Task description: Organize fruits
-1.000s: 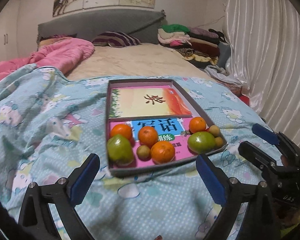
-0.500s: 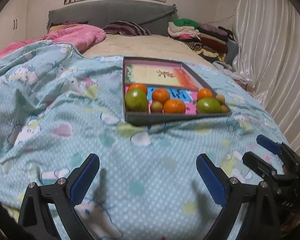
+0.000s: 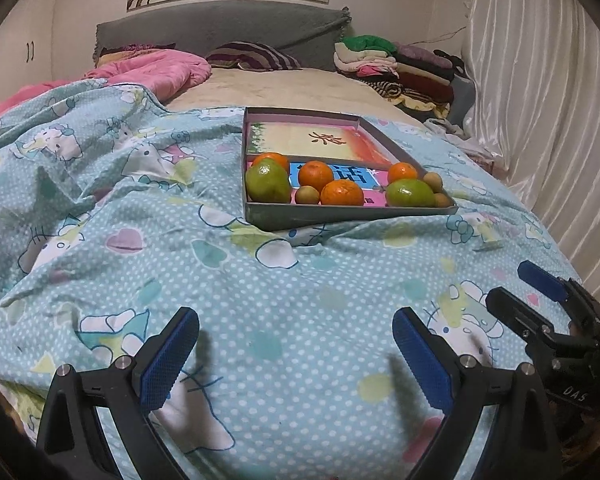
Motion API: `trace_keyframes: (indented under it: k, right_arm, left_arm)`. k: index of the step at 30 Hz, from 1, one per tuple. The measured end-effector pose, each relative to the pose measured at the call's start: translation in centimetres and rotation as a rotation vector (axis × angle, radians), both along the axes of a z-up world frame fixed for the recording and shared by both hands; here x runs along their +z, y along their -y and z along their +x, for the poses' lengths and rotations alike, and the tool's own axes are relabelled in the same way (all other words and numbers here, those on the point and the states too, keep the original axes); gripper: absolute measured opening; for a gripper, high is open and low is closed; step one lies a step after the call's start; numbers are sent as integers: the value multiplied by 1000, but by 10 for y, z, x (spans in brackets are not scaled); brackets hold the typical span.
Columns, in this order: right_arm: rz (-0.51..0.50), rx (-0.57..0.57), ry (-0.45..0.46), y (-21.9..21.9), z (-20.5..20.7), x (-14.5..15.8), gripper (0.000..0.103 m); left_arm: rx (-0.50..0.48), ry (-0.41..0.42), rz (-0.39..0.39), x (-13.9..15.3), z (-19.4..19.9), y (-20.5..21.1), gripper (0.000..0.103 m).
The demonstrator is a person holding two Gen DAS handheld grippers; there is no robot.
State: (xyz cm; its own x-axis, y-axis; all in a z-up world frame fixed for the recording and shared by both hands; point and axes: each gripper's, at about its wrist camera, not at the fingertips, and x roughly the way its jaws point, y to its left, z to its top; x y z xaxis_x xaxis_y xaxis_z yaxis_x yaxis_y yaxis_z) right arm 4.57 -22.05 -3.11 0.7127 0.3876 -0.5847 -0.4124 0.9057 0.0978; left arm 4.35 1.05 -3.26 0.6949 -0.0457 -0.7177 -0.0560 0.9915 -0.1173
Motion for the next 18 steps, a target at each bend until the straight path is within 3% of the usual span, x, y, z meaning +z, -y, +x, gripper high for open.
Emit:
trace_keyframes:
  k: [18]
  right_arm:
    - [-12, 8, -1, -5, 1, -4, 87]
  left_arm:
    - [-5, -22, 4, -6, 2, 3, 98]
